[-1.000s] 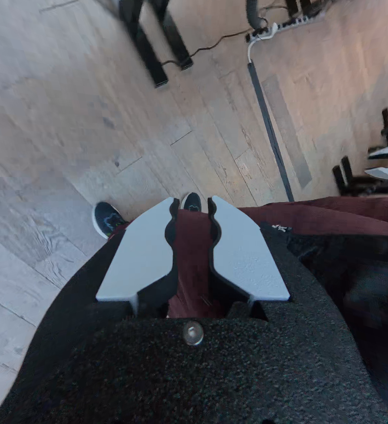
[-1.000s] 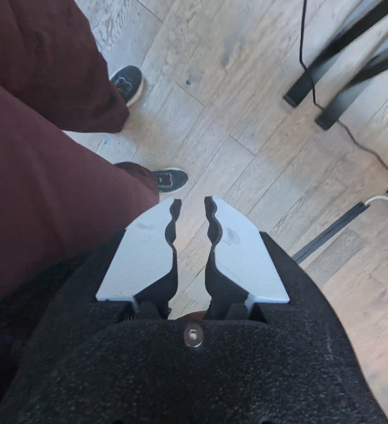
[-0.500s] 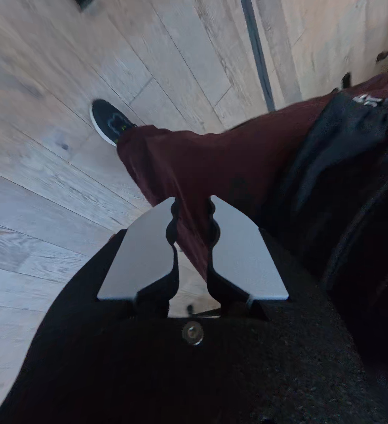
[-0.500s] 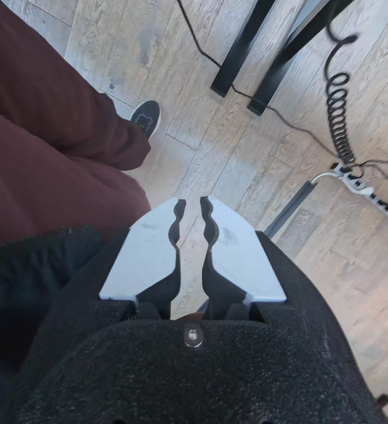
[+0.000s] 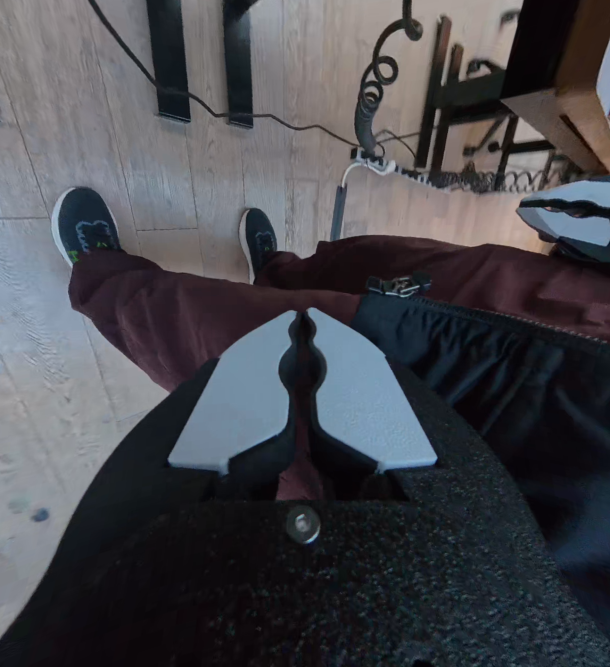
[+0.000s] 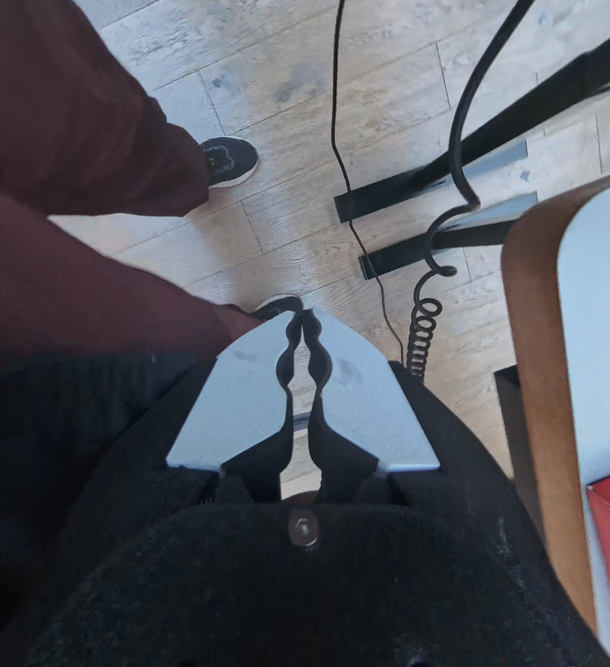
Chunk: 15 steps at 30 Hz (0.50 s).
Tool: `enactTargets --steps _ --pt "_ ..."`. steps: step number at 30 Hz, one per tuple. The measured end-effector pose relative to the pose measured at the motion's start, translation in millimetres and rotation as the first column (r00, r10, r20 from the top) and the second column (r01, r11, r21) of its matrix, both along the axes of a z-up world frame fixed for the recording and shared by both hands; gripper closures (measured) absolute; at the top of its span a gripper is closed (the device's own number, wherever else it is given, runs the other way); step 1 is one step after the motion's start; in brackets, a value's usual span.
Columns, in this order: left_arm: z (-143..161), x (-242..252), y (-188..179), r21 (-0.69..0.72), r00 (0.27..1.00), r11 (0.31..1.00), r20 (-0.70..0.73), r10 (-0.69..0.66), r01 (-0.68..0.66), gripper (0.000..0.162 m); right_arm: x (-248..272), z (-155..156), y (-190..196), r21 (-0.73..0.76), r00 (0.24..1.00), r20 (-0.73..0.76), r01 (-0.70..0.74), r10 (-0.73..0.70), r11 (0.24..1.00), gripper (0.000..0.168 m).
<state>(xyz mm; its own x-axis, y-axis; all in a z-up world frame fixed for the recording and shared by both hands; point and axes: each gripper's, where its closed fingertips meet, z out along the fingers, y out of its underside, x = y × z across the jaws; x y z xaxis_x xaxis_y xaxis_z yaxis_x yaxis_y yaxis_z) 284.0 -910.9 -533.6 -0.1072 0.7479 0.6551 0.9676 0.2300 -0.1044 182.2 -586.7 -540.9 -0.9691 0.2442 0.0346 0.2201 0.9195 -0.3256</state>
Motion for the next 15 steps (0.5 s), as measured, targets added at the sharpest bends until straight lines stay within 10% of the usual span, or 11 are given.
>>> enactTargets --steps 6,15 --pt "-15 93 110 -0.237 0.978 0.954 0.048 0.203 -0.186 0.158 16 1 67 -0.028 0.956 0.051 -0.288 0.289 0.957 0.162" --pt "-16 232 233 -0.202 0.959 0.954 0.135 0.25 -0.221 0.156 53 -8 151 -0.013 0.938 0.02 -0.347 0.347 0.938 0.162"
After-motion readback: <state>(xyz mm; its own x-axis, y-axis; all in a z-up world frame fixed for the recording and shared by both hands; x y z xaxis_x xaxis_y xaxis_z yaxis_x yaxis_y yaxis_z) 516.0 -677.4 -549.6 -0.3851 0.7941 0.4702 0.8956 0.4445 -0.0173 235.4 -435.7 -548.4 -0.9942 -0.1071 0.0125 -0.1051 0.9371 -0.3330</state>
